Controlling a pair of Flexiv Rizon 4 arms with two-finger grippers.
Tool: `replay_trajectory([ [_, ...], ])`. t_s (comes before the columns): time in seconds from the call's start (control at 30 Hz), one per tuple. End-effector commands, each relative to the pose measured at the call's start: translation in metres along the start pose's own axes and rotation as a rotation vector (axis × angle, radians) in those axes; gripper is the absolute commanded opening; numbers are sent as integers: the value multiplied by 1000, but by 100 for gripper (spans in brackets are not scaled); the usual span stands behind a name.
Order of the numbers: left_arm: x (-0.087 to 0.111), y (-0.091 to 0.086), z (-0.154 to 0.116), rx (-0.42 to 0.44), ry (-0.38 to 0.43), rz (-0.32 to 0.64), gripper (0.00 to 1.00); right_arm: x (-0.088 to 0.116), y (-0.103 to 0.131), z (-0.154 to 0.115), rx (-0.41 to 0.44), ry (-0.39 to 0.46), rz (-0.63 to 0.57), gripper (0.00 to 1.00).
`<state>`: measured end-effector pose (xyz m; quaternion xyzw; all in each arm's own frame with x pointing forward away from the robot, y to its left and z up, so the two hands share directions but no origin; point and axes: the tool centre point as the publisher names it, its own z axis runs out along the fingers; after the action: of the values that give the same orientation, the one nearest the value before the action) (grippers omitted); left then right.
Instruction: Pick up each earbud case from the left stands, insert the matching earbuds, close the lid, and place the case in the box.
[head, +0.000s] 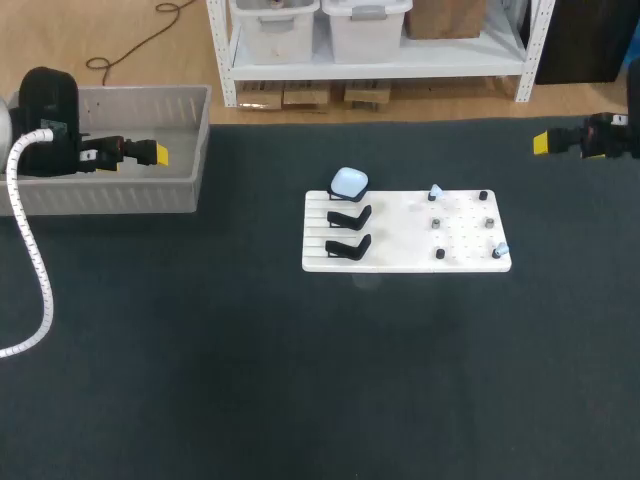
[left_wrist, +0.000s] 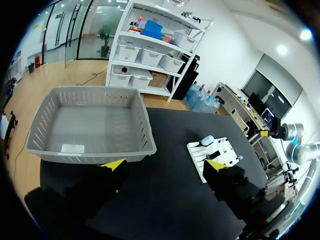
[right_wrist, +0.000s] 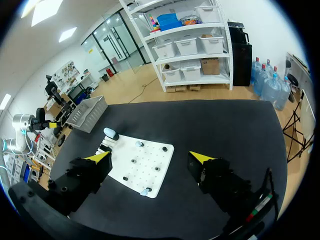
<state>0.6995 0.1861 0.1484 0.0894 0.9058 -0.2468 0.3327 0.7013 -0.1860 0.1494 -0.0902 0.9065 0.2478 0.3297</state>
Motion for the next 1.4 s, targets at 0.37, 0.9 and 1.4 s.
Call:
replay_trajectory([
  [0.37, -1, -1, 0, -7, 5, -1, 100, 0, 0, 0, 2, 0, 0, 100],
  [0.9, -13, -12, -4, 106, -53, 103, 100, 0, 0, 0, 2, 0, 0, 100],
  [1.4, -45, -35, 9, 395, -53, 595, 100, 0, 0, 0, 2, 0, 0, 100],
])
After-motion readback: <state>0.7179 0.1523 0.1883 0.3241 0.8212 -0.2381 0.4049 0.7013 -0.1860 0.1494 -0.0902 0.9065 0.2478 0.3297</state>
